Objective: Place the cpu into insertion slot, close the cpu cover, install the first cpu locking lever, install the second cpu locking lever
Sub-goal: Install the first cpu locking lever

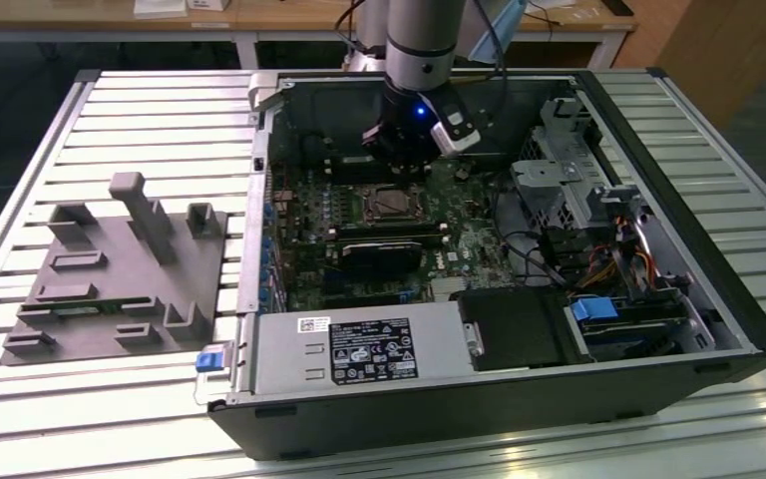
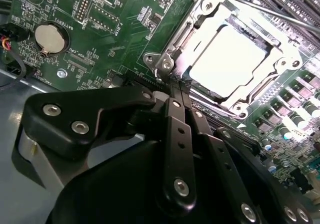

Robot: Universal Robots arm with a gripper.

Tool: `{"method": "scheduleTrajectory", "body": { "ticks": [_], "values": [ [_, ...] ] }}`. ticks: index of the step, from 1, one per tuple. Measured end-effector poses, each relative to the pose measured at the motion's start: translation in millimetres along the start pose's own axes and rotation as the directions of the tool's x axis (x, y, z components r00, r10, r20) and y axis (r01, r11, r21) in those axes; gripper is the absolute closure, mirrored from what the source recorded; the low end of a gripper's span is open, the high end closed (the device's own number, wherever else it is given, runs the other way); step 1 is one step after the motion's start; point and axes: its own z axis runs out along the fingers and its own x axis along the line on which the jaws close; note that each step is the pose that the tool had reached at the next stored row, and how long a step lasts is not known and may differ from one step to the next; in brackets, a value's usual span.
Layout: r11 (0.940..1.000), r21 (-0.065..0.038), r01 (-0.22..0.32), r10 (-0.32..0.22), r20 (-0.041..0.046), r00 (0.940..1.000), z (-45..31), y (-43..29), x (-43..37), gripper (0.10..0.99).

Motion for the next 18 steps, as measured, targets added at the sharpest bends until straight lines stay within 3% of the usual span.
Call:
{"method": "scheduleTrajectory", "body": {
  "ticks": [6, 18],
  "values": [
    [1.0, 0.0, 0.0, 0.0, 0.0, 1.0, -11.2, 0.7, 0.0, 0.969],
    [1.0, 0.0, 0.0, 0.0, 0.0, 1.0, -11.8, -1.6, 0.0, 0.969]
  ]
}}
